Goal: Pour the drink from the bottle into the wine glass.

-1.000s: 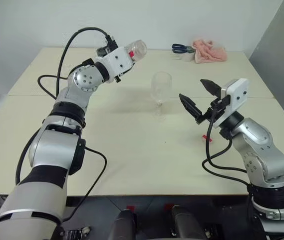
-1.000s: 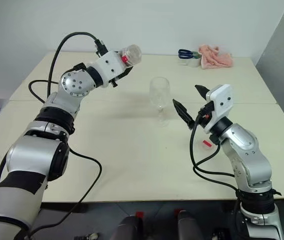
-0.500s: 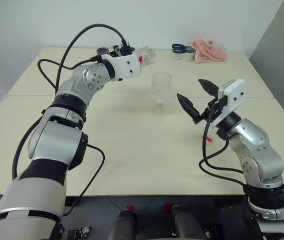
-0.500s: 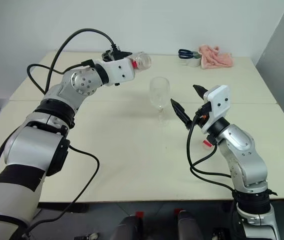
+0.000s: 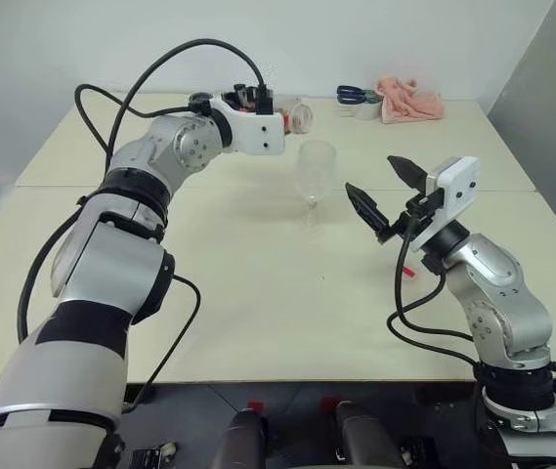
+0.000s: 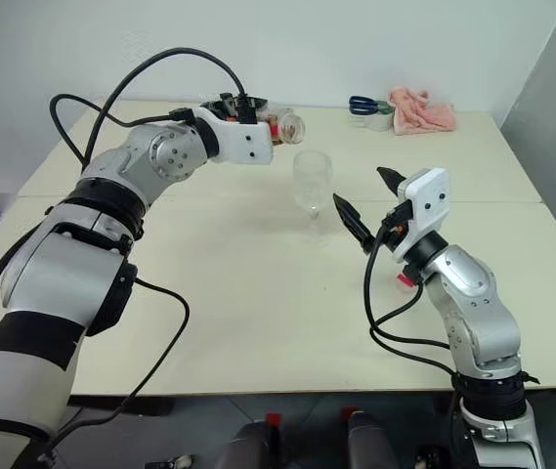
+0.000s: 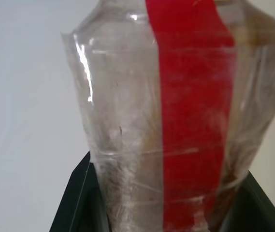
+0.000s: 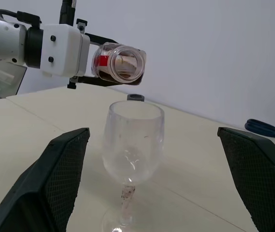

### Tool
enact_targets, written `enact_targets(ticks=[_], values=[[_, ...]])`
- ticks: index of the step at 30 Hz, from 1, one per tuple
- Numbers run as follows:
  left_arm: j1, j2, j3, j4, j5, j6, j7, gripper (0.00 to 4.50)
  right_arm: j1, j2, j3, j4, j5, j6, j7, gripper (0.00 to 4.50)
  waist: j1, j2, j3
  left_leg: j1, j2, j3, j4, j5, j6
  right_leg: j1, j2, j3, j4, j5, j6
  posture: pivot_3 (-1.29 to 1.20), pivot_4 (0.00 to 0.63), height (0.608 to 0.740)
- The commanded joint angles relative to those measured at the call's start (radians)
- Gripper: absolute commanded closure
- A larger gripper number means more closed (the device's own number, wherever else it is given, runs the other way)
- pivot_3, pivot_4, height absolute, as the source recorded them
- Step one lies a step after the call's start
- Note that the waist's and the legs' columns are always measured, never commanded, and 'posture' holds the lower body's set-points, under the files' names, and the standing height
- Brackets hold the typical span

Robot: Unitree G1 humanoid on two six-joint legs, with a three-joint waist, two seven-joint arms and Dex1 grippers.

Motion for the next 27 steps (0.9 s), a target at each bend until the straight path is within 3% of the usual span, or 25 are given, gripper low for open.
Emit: enact_targets(ticks=[1, 27], values=[[-0.053, 0.017, -0.019, -0.011, 0.029, -0.015, 0.051, 2.75, 0.003, 0.002, -0.003, -0.041, -0.009, -0.023, -0.006, 0.00, 0.000, 0.000, 0.000, 0.000, 0.000, 0.000, 0.000, 0.000, 0.000, 0.000, 0.000, 0.000, 0.000, 0.000, 0.000, 0.00, 0.150, 0.740], [-0.102, 0.033, -0.077, 0.018, 0.102, 0.009, 0.101, 2.75, 0.005, 0.016, -0.015, -0.029, -0.028, -0.032, -0.003, 0.00, 0.000, 0.000, 0.000, 0.000, 0.000, 0.000, 0.000, 0.000, 0.000, 0.000, 0.000, 0.000, 0.001, 0.000, 0.000, 0.00, 0.150, 0.740]])
